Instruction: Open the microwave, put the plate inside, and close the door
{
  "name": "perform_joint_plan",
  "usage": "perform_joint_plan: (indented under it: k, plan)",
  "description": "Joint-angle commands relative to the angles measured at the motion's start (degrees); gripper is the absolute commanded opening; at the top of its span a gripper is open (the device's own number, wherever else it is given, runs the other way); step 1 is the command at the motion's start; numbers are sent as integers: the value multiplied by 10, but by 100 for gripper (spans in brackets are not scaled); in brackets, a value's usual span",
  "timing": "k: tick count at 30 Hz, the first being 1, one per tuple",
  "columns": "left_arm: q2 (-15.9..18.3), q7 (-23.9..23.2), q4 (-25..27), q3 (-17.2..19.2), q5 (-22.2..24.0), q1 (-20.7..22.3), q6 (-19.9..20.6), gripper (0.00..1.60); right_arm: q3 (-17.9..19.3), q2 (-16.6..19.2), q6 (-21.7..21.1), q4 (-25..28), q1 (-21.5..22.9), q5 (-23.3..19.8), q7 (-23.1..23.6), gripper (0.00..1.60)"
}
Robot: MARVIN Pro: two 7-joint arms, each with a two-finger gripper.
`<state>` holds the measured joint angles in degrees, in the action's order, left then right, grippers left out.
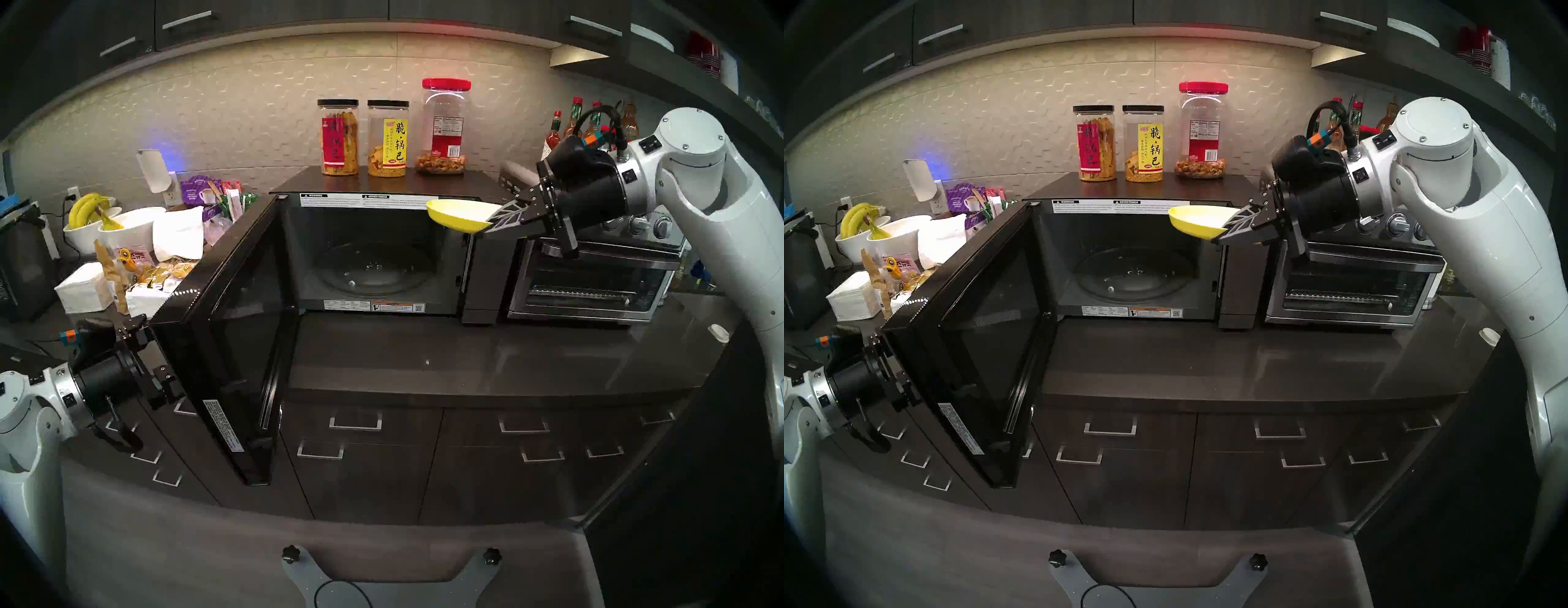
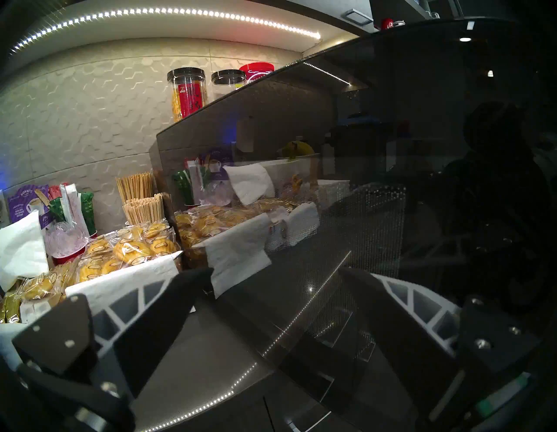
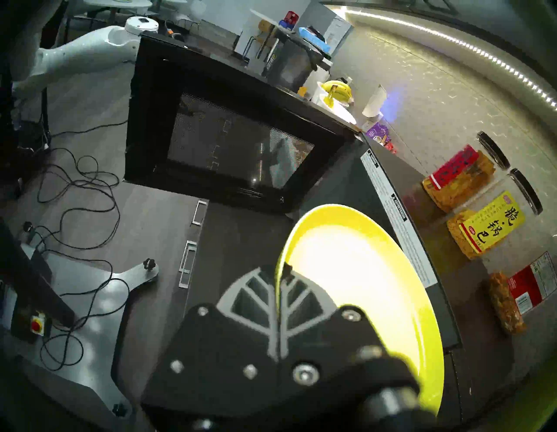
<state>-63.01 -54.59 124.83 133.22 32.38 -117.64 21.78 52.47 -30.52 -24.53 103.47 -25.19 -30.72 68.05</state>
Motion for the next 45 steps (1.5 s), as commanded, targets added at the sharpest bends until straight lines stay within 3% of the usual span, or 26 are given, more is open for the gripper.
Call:
perform_joint_plan:
  k: [1,14,35,45]
  plan:
    - [1,-1,6,3,1,0,1,160,7,13,19,30,-18,-1,-15,0]
    - [0,-2,6,3,0,0,1,160,-2,9,35,48,-45,13,-43,0]
    - [0,-3,6,3,0,1,2,160,-22,-36,35,56,-58,43,-72,0]
    - [-1,-3,6,3,-1,1,2,160,-49,-72,20,58,-57,71,-97,0]
